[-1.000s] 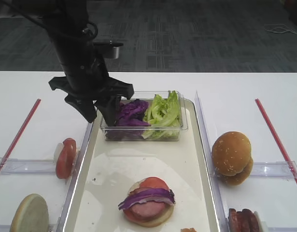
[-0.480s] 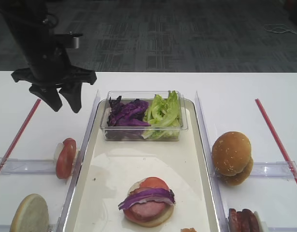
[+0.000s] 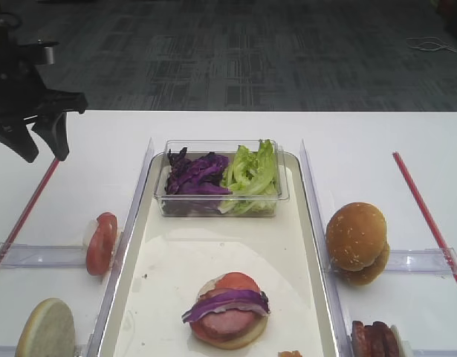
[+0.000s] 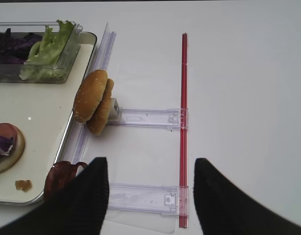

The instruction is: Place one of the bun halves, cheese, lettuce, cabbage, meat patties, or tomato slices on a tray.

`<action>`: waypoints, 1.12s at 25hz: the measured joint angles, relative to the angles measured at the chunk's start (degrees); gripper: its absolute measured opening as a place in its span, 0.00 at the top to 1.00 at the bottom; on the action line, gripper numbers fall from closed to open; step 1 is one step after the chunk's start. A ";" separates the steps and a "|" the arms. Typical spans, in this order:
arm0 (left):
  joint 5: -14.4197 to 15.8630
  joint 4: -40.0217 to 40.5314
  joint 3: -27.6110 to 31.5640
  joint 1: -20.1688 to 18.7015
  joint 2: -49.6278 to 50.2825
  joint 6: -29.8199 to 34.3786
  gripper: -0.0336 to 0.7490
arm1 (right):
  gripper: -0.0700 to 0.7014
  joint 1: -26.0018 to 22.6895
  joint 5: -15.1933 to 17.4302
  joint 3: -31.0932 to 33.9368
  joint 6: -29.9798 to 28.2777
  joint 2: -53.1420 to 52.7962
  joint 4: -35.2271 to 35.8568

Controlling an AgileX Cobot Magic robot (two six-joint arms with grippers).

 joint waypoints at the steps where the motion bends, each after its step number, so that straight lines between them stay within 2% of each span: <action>1: 0.00 0.00 0.00 0.71 0.00 0.00 0.49 | 0.39 0.00 0.00 0.00 0.00 0.00 0.00; 9: 0.00 0.12 0.00 5.99 0.00 2.82 0.49 | 0.39 0.00 0.00 0.00 0.00 0.00 0.00; 17: 0.00 0.15 0.28 6.24 -0.32 3.38 0.49 | 0.39 0.00 0.11 0.00 0.11 0.00 0.00; 28: 0.13 -0.06 11.81 6.24 -12.91 3.73 0.49 | 0.39 0.00 0.11 0.00 0.11 0.00 0.00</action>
